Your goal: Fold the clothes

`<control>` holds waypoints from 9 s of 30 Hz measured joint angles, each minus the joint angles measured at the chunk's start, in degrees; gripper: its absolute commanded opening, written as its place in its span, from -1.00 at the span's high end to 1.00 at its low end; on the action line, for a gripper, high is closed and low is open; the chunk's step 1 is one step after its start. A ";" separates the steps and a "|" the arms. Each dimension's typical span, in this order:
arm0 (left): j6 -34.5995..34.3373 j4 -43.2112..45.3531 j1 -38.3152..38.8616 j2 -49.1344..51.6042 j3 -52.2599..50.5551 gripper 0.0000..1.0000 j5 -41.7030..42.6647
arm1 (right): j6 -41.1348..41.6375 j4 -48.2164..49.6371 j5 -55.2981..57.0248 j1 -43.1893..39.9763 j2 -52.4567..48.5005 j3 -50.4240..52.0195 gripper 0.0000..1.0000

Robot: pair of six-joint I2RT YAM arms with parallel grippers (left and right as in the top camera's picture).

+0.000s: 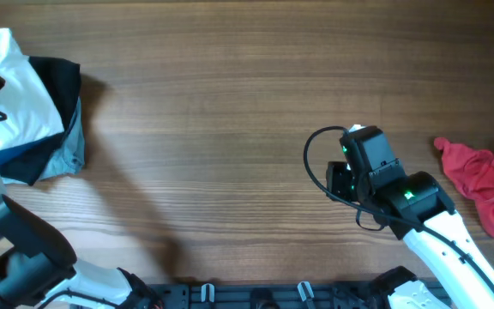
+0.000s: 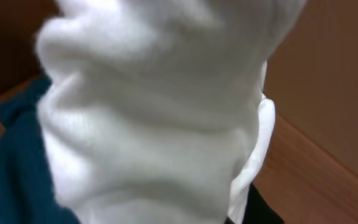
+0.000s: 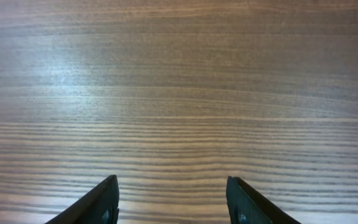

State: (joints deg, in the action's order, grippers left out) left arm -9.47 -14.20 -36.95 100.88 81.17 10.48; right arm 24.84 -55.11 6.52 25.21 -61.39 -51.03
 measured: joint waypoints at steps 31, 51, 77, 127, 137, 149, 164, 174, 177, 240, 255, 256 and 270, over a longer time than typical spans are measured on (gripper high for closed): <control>-11.08 -33.18 19.65 -16.26 4.28 -1.00 6.56 | 0.37 22.23 -0.55 0.00 0.00 -0.09 -0.98; 0.74 -70.62 38.56 -13.99 4.17 -0.72 3.02 | -11.82 1.95 -12.55 -24.26 -11.02 -15.65 -0.95; 0.35 -37.99 38.56 -68.26 -31.10 -0.99 -14.51 | -12.55 11.43 -10.05 -25.92 28.11 6.38 -0.99; 0.37 -38.03 38.56 -67.82 -31.10 -1.00 -15.82 | -14.38 61.11 -8.85 -21.59 60.61 50.58 -0.99; 0.37 -38.03 38.56 -67.82 -31.10 -1.00 -15.82 | -17.31 55.06 -9.11 -21.22 60.65 50.66 -0.99; 0.37 -38.03 38.56 -67.82 -31.10 -0.99 -15.82 | -17.44 55.06 -9.14 -21.22 60.65 50.66 -0.99; 0.35 -38.07 39.06 -69.90 -31.10 -1.00 -15.87 | -17.46 55.08 -9.11 -21.22 60.65 50.66 -0.99; 0.35 -40.92 43.34 -84.39 -37.59 -0.99 -17.14 | -17.44 55.08 -9.31 -21.22 60.65 50.66 -1.00; 0.35 -38.21 43.43 -87.89 -44.06 -1.00 -17.07 | -17.46 55.06 -9.33 -21.22 60.65 50.66 -0.99; 0.17 10.27 43.65 -100.15 -80.70 -1.00 -11.43 | -17.46 55.08 -9.49 -21.22 60.65 50.66 -0.99; 0.17 10.27 43.65 -100.15 -80.72 -1.00 -11.43 | -17.46 55.08 -9.49 -21.22 60.65 50.66 -0.99; 0.17 10.27 43.65 -100.15 -80.70 -1.00 -11.43 | -17.46 55.08 -9.49 -21.22 60.65 50.66 -0.99; 0.17 10.27 43.65 -100.15 -80.70 -1.00 -11.43 | -17.46 55.08 -9.49 -21.22 60.65 50.66 -1.00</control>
State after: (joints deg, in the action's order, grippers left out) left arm -9.30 -3.92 6.70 0.73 0.47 -0.95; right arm 7.38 -0.03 -2.96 3.99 -0.73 -0.36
